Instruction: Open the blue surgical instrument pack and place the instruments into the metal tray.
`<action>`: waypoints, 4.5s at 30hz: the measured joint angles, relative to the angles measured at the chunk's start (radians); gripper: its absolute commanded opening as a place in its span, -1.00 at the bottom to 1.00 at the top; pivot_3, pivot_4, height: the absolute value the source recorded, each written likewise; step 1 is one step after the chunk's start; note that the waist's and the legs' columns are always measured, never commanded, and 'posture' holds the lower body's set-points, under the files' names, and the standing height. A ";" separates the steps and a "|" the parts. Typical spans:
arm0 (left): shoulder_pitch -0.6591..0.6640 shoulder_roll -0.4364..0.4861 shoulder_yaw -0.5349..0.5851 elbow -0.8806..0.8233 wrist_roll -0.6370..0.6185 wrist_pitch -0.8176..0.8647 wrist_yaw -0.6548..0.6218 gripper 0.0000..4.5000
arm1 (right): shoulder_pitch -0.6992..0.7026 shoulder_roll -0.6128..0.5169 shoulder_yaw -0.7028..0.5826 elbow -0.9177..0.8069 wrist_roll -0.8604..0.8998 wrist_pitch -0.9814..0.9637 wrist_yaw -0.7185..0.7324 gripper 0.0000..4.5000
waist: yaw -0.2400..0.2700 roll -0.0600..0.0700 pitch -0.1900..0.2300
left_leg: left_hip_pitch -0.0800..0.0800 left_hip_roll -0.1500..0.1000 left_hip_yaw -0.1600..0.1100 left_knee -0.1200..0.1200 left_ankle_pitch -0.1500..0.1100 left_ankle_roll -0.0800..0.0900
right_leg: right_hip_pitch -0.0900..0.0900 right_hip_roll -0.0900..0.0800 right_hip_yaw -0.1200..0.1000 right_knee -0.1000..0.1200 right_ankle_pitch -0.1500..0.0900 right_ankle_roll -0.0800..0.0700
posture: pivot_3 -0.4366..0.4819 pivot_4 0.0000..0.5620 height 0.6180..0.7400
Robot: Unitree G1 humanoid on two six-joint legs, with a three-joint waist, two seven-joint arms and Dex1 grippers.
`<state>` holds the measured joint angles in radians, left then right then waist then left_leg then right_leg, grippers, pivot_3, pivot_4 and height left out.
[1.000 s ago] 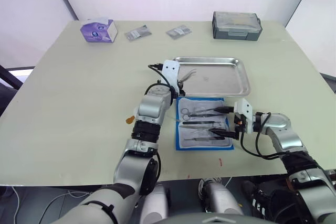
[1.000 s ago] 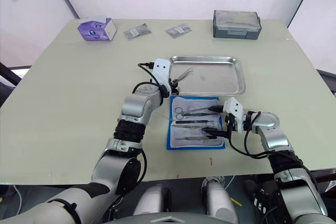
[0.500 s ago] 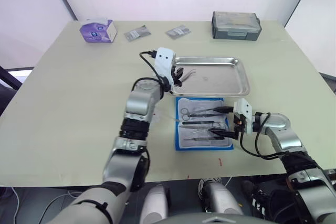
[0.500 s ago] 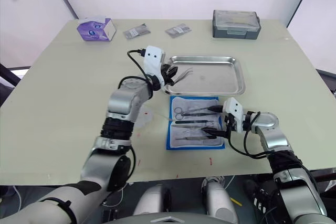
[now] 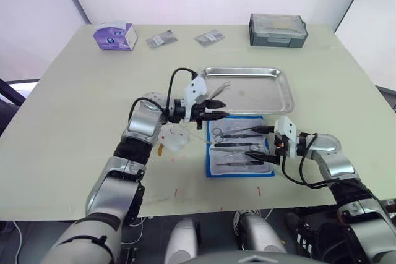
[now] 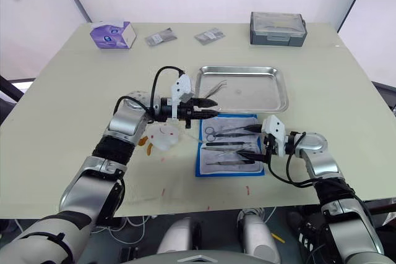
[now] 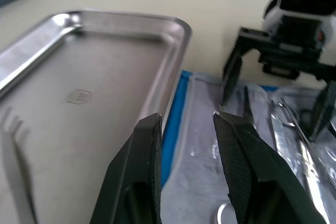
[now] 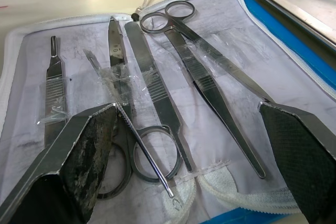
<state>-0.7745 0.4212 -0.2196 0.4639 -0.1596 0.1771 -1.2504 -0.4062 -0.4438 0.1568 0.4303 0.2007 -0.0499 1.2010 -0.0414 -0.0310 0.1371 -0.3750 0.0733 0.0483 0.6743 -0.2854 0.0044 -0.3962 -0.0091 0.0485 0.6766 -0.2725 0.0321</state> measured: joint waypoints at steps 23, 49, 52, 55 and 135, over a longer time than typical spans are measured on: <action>0.026 0.007 -0.104 0.078 0.129 -0.085 -0.008 -0.26 | 0.019 -0.002 0.000 -0.022 0.001 0.001 -0.020 1.00 | 0.002 -0.001 -0.001 | 0.000 0.000 0.000 0.000 0.000 0.000 | 0.000 0.000 0.000 0.000 0.000 0.000 | -0.05 -0.47 0.86; -0.010 -0.024 -0.105 0.155 0.170 -0.147 0.036 -0.26 | 0.035 -0.001 0.000 -0.036 0.001 0.002 -0.032 1.00 | 0.002 -0.002 -0.006 | 0.000 0.000 0.000 -0.001 0.000 0.000 | 0.000 0.000 0.000 -0.001 0.000 0.000 | -0.05 -0.47 0.86; -0.005 -0.024 -0.105 0.155 0.171 -0.162 0.034 -0.26 | 0.036 -0.001 0.000 -0.036 0.001 0.003 -0.033 1.00 | 0.003 -0.002 -0.007 | 0.000 0.000 0.000 -0.001 0.000 0.000 | 0.000 0.000 0.000 -0.001 0.000 0.000 | -0.05 -0.47 0.86; 0.002 -0.024 -0.109 0.155 0.173 -0.179 0.029 -0.26 | 0.038 -0.001 0.000 -0.036 0.001 0.003 -0.033 1.00 | 0.003 -0.002 -0.009 | 0.000 0.000 0.000 -0.002 0.000 0.000 | 0.000 0.000 0.000 -0.001 0.000 0.000 | -0.05 -0.47 0.86; -0.044 0.068 -0.146 -0.091 0.207 0.185 -0.086 -0.99 | 0.028 0.004 0.001 -0.025 0.001 0.004 -0.023 1.00 | 0.001 0.002 -0.012 | 0.001 0.000 0.000 -0.004 0.000 0.000 | 0.000 0.000 0.000 -0.002 -0.001 -0.001 | -0.05 -0.47 0.86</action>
<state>-0.8180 0.4890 -0.3660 0.3728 0.0476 0.3622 -1.3361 -0.3781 -0.4397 0.1575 0.4057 0.2019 -0.0461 1.1780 -0.0403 -0.0288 0.1254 -0.3742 0.0733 0.0486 0.6708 -0.2855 0.0047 -0.3964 -0.0089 0.0490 0.6744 -0.2733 0.0310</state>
